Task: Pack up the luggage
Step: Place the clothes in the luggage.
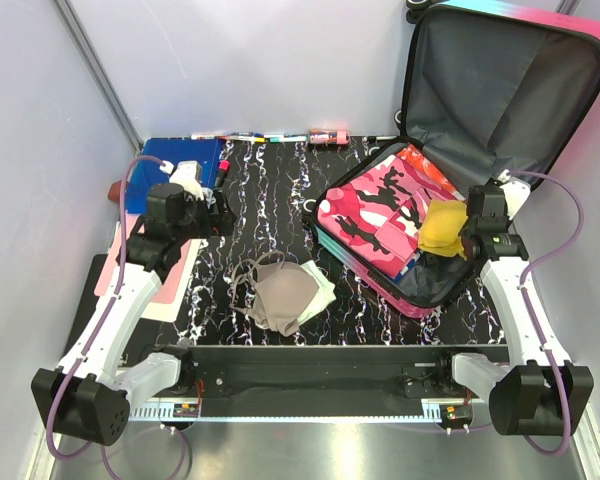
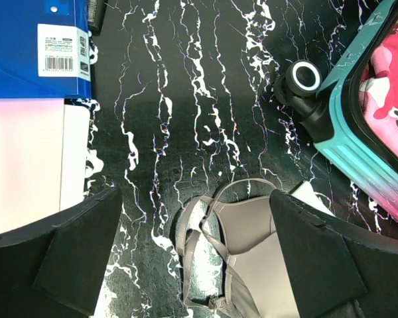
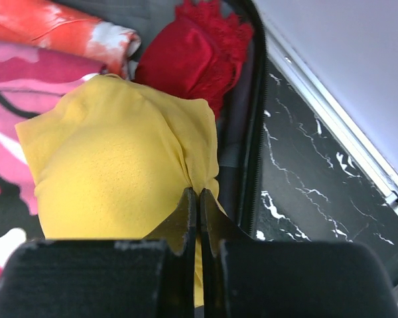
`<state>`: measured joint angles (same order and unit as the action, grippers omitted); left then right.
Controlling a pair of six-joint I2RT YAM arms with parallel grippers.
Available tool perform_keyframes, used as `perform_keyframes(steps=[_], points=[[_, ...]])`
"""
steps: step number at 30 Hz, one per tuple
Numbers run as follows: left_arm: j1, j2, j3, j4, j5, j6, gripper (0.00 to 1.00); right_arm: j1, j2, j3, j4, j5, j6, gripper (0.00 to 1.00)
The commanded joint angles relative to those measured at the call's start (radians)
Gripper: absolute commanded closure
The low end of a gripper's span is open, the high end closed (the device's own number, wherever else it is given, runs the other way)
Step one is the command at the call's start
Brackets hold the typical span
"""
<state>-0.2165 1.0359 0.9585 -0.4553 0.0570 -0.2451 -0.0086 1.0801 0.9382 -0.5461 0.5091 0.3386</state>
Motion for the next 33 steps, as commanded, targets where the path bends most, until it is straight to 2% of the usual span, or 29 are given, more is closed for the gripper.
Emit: perform_keyframes(steps=[1, 25, 33], points=[[-0.006, -0.016, 0.005, 0.041, 0.017, -0.011, 0.01, -0.027, -0.016, -0.004, 0.049, 0.062, 0.02, 1.0], [-0.007, -0.011, 0.005, 0.04, 0.015, -0.008, 0.01, -0.034, -0.06, -0.03, 0.046, 0.155, 0.025, 1.0], [-0.009, -0.01, 0.003, 0.038, 0.014, -0.008, 0.01, -0.034, -0.032, -0.041, 0.048, 0.135, 0.037, 1.0]])
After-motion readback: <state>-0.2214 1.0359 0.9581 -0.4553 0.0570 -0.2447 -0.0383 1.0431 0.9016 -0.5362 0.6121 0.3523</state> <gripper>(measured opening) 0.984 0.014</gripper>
